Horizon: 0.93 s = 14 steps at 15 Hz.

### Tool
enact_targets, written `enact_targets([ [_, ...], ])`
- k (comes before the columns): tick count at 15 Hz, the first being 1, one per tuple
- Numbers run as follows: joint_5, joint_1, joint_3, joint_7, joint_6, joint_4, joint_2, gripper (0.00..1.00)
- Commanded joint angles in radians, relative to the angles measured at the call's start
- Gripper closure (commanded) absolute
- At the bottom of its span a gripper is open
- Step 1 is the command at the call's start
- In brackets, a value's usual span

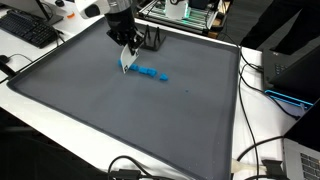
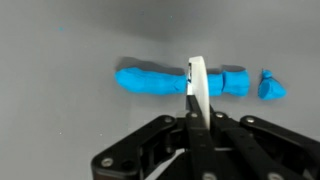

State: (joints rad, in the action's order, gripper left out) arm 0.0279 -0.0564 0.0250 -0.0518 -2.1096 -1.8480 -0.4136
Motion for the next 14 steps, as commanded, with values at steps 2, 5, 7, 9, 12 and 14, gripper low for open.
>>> enact_targets([
  [2,0.032,0.010,-0.013,0.000,0.022,0.000,0.014,0.99],
  [5,0.046,0.014,-0.021,0.003,0.018,-0.003,0.009,0.99],
  [7,0.050,0.016,-0.025,0.003,0.016,-0.005,0.006,0.99],
  [9,0.048,0.018,-0.027,0.003,0.012,-0.008,0.003,0.99],
  [12,0.043,0.021,-0.026,0.003,0.007,-0.015,-0.005,0.99],
  [14,0.041,0.022,-0.026,0.002,0.004,-0.020,-0.010,0.99],
])
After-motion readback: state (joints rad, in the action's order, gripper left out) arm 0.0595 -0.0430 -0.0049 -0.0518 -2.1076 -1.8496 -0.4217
